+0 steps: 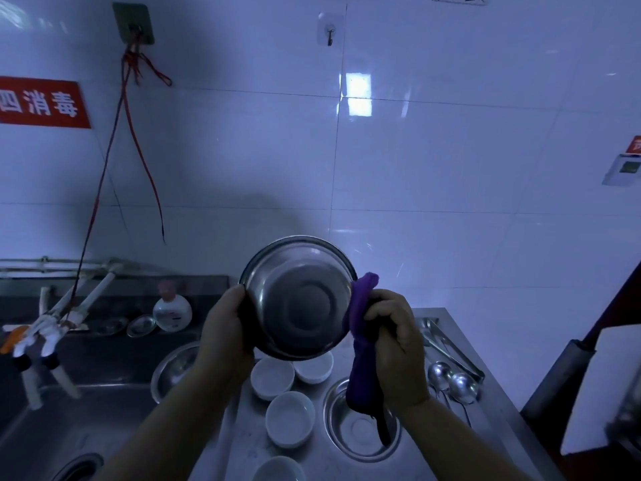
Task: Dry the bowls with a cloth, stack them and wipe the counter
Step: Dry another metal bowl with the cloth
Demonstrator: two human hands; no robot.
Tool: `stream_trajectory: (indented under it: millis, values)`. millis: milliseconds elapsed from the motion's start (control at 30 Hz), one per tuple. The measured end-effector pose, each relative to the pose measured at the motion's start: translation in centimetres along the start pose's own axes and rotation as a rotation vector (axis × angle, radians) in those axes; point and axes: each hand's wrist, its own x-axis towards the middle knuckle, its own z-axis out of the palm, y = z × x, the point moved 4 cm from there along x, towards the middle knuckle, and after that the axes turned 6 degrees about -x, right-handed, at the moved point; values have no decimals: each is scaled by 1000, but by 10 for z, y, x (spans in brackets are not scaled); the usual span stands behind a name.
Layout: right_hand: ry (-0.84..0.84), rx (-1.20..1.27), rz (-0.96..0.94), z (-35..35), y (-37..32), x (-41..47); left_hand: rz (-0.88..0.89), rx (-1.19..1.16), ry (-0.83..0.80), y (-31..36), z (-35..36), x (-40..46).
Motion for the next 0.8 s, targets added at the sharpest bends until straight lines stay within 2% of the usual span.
stream_trajectory:
  millis: [67, 167, 300, 433, 533, 700, 800]
  values:
    - [0, 69, 82, -3, 1, 7, 29, 95, -25, -2, 3, -3]
    - [-34, 27, 66, -3, -7, 20, 85, 176, -50, -6, 8, -8]
    - [-58, -162, -94, 1, -20, 30, 143, 218, -55, -5, 17, -10]
    - [-69, -408, -323, 12, -34, 31, 94, 185, -107, -13, 29, -11]
    - [-121, -556, -412, 23, -34, 18, 64, 235, -139, -20, 31, -12]
    - [-247, -589, -534, 21, -11, -13, 32, 301, -66, -33, 23, -11]
    - [-209, -493, -478, 12, 2, -4, 24, 321, 18, -42, 21, -7]
